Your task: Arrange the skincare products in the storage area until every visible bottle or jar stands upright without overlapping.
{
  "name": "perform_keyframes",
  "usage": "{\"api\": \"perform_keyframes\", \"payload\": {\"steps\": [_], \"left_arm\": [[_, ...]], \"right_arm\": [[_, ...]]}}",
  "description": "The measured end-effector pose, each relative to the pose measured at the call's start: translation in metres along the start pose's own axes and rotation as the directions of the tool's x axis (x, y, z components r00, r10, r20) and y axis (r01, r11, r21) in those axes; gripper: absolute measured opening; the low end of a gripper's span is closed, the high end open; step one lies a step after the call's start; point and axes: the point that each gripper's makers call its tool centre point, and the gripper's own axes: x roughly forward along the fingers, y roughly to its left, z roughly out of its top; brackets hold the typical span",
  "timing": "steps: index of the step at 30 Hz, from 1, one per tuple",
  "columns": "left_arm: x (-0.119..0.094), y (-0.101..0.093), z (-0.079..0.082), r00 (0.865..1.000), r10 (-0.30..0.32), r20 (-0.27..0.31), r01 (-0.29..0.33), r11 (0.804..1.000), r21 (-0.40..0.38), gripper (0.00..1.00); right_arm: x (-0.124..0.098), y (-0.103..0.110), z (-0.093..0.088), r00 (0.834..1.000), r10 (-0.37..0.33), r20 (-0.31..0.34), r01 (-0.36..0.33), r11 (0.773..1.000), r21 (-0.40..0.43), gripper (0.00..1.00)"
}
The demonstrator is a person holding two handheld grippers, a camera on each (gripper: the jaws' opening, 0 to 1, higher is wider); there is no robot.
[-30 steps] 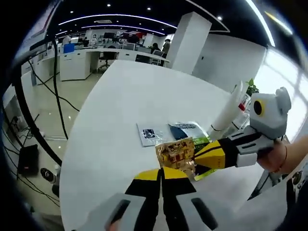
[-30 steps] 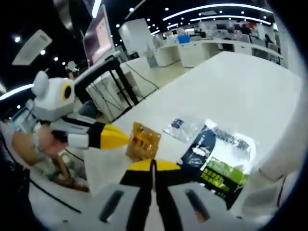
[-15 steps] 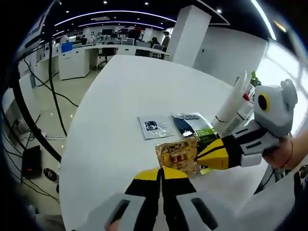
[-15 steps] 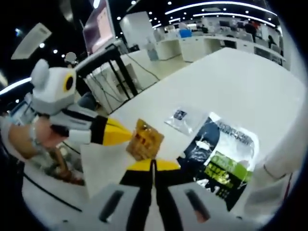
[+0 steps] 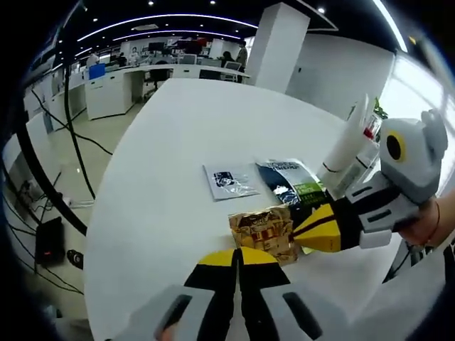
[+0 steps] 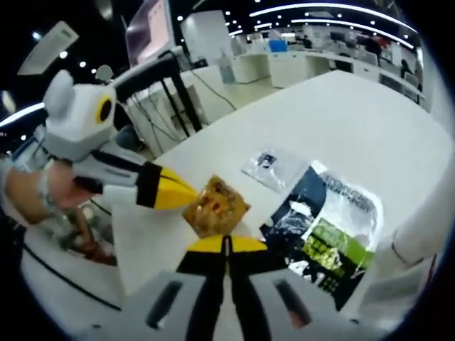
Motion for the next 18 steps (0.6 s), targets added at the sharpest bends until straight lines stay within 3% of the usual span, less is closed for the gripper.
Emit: {"api": "perform_keyframes", "payload": {"steps": [18], "left_arm": [[0.0044, 0.0055, 0.0017, 1.0, 0.006, -0.017, -0.007, 0.999, -0.039, 0.01]], "right_arm": [[0.0008, -0.0058, 0.0034, 0.999, -0.029, 0.013, 0.03, 0.999, -0.046, 0.01]]}}
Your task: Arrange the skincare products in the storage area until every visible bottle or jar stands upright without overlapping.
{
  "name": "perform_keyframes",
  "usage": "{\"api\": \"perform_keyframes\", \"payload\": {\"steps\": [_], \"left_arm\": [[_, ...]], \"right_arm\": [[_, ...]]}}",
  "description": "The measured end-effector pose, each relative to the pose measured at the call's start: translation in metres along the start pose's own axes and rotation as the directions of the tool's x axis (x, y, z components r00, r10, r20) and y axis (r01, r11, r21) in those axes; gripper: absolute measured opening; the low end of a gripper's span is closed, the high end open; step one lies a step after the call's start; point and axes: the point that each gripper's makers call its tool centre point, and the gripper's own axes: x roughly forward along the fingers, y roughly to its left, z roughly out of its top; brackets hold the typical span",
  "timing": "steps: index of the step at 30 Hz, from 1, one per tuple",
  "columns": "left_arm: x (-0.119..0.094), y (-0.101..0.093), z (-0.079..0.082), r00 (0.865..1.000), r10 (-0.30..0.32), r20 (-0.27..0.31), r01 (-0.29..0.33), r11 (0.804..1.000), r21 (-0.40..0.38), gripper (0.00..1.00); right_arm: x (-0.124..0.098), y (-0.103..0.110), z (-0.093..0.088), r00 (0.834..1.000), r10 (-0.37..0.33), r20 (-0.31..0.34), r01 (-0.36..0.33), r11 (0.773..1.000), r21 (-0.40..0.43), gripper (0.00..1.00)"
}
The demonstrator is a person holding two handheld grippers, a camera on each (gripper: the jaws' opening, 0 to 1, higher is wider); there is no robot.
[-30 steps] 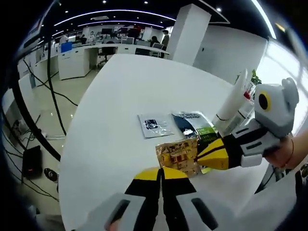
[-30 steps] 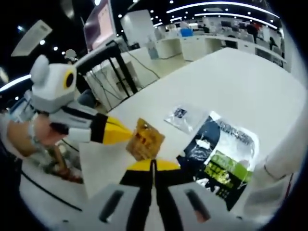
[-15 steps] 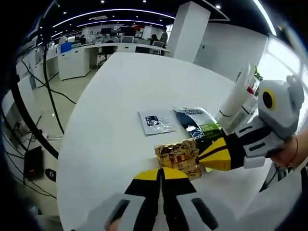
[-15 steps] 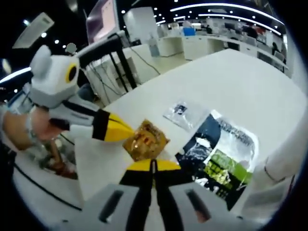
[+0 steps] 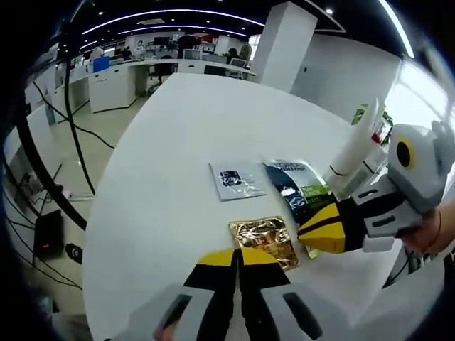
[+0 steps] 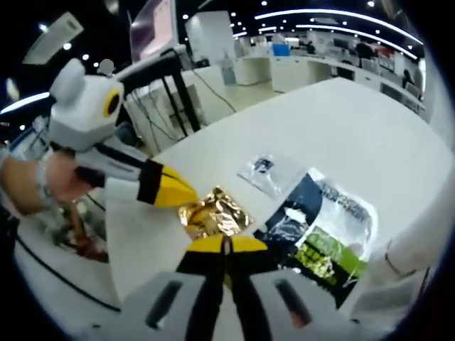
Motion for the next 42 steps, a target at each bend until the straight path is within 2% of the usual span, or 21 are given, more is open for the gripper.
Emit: {"api": "perform_keyframes", "payload": {"steps": [4, 7, 10, 14, 17, 24, 27, 39, 42], "left_arm": [[-0.006, 0.001, 0.003, 1.0, 0.007, 0.023, -0.007, 1.0, 0.008, 0.02], [-0.014, 0.005, 0.008, 0.998, 0.012, 0.067, -0.015, 0.999, 0.036, 0.02], [-0.02, 0.005, 0.008, 0.994, -0.009, 0.107, 0.004, 0.999, 0.047, 0.04], [-0.025, 0.004, -0.003, 0.99, -0.032, 0.137, 0.02, 0.996, 0.086, 0.1], [-0.026, -0.001, -0.009, 0.987, -0.048, 0.152, 0.03, 0.992, 0.121, 0.1], [-0.018, -0.01, -0.012, 0.99, -0.06, 0.131, 0.032, 0.978, 0.205, 0.14], [-0.014, -0.011, -0.013, 0.991, -0.055, 0.122, 0.025, 0.972, 0.236, 0.14], [-0.005, -0.01, -0.021, 0.995, -0.054, 0.087, 0.029, 0.962, 0.271, 0.14], [-0.004, -0.01, -0.018, 0.994, -0.054, 0.093, 0.025, 0.956, 0.291, 0.14]], "right_arm": [[-0.001, 0.006, 0.005, 1.0, 0.021, 0.022, -0.02, 1.0, -0.019, 0.01], [0.001, 0.013, 0.007, 0.998, 0.049, 0.027, -0.048, 0.998, -0.037, 0.01], [0.003, 0.023, 0.008, 0.996, 0.084, 0.026, -0.082, 0.994, -0.066, 0.01], [0.008, 0.031, 0.004, 0.995, 0.103, 0.004, -0.102, 0.987, -0.121, 0.02], [0.01, 0.034, 0.001, 0.994, 0.106, -0.013, -0.107, 0.984, -0.141, 0.03], [0.012, 0.029, -0.004, 0.995, 0.09, -0.029, -0.094, 0.984, -0.153, 0.03], [0.013, 0.026, -0.007, 0.996, 0.081, -0.047, -0.086, 0.988, -0.132, 0.03], [0.012, 0.02, -0.01, 0.997, 0.059, -0.044, -0.064, 0.99, -0.124, 0.02], [0.012, 0.021, -0.01, 0.997, 0.058, -0.041, -0.063, 0.99, -0.125, 0.02]]}}
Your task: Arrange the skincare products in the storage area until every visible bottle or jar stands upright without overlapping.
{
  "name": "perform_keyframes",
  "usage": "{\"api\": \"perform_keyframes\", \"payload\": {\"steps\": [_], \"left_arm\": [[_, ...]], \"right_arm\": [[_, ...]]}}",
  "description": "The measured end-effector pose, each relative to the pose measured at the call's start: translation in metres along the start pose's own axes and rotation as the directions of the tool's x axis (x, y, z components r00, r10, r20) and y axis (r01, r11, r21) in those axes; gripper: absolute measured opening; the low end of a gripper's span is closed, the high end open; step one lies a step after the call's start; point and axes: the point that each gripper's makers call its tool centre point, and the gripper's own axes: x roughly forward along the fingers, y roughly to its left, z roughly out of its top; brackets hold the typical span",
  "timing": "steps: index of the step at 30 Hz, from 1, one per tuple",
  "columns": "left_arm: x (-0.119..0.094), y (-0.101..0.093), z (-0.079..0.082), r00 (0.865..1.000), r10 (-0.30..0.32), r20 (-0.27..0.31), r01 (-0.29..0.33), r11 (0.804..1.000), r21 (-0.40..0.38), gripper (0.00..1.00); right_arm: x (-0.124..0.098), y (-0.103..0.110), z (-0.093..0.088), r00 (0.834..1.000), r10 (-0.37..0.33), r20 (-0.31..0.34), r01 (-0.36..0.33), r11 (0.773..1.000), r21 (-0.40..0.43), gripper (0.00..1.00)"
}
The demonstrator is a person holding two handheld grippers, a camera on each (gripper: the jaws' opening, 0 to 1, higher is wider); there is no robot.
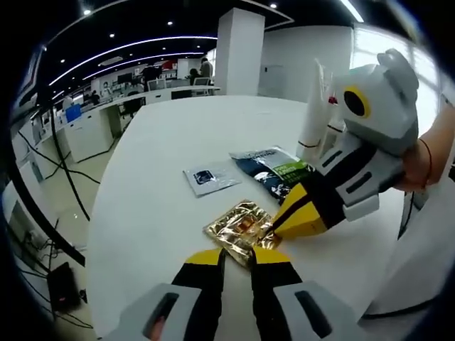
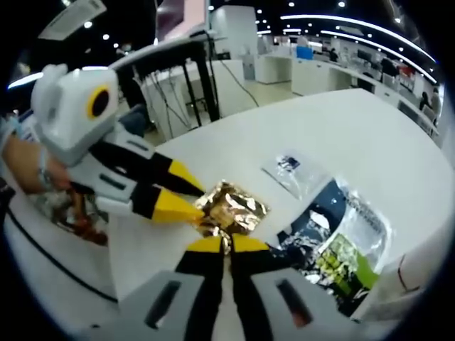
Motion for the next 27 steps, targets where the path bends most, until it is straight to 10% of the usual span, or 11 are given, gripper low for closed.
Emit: {"api": "perform_keyframes", "payload": {"steps": [27], "left_arm": [[0.011, 0.005, 0.011, 1.0, -0.003, -0.008, 0.003, 1.0, 0.023, 0.14]], "right_arm": [[0.004, -0.001, 0.004, 0.999, -0.016, 0.033, 0.016, 1.0, 0.006, 0.01]]}}
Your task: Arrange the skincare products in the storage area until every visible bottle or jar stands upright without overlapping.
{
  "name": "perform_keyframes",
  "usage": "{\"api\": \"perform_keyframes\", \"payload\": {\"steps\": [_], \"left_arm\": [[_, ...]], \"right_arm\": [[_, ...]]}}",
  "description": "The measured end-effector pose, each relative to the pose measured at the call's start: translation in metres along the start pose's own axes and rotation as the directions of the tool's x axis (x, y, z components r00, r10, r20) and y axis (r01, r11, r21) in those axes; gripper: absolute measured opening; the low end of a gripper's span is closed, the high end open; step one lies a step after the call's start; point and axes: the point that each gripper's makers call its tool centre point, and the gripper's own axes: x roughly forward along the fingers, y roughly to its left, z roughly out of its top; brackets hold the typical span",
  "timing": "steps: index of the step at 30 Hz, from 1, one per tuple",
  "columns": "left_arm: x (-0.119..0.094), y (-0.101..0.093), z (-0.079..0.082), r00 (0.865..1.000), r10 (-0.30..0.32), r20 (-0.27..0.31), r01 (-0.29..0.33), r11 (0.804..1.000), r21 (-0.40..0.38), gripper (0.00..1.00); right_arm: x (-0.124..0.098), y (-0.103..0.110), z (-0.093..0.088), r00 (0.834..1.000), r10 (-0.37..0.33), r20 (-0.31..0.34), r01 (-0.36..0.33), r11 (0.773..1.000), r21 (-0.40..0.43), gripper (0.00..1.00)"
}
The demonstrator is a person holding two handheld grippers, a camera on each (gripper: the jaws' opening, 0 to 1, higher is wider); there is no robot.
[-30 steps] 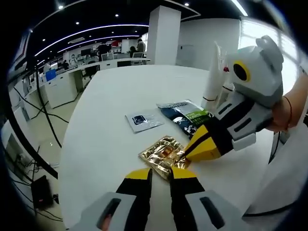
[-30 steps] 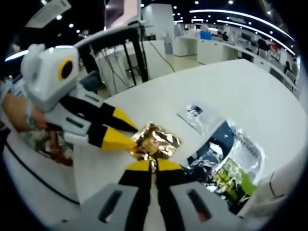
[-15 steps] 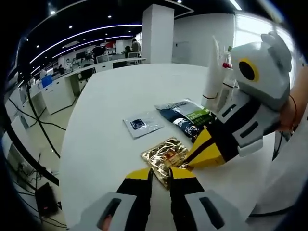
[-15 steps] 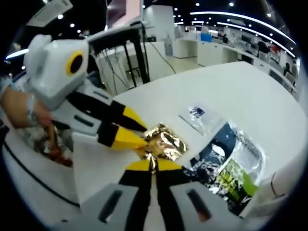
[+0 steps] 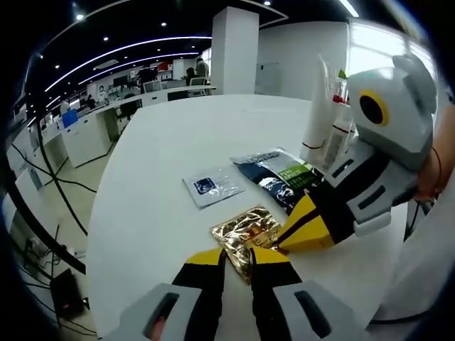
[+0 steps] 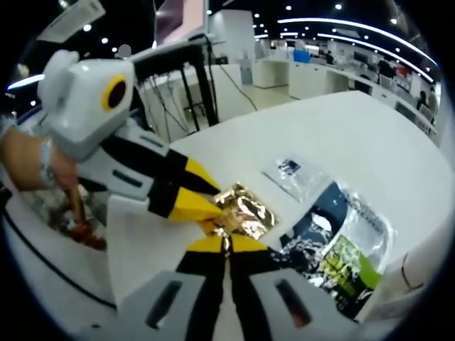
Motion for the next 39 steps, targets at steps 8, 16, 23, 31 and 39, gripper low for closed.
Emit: {"api": "perform_keyframes", "payload": {"steps": [8, 16, 23, 31, 39], "left_arm": [[0.002, 0.001, 0.002, 1.0, -0.004, -0.001, 0.004, 1.0, 0.006, 0.14], [0.001, 0.004, 0.005, 1.0, 0.014, 0.01, -0.014, 1.0, 0.013, 0.14], [-0.005, 0.008, 0.012, 0.999, 0.022, 0.031, -0.022, 1.0, 0.014, 0.14], [-0.012, 0.003, 0.01, 0.999, -0.017, 0.048, 0.016, 0.999, 0.035, 0.22], [-0.009, -0.006, -0.001, 0.998, -0.06, 0.025, 0.059, 0.997, 0.04, 0.27]], "right_arm": [[0.0, -0.002, 0.001, 1.0, -0.009, 0.001, 0.009, 1.0, 0.005, 0.01], [-0.004, -0.001, 0.008, 0.998, -0.005, 0.055, 0.002, 0.999, 0.046, 0.02], [-0.02, -0.012, 0.02, 0.989, -0.043, 0.139, 0.031, 0.996, 0.089, 0.02], [-0.024, -0.017, 0.008, 0.992, -0.05, 0.118, 0.037, 0.993, 0.112, 0.08], [-0.015, 0.002, -0.001, 0.998, -0.018, 0.06, 0.021, 0.999, -0.038, 0.12]]}}
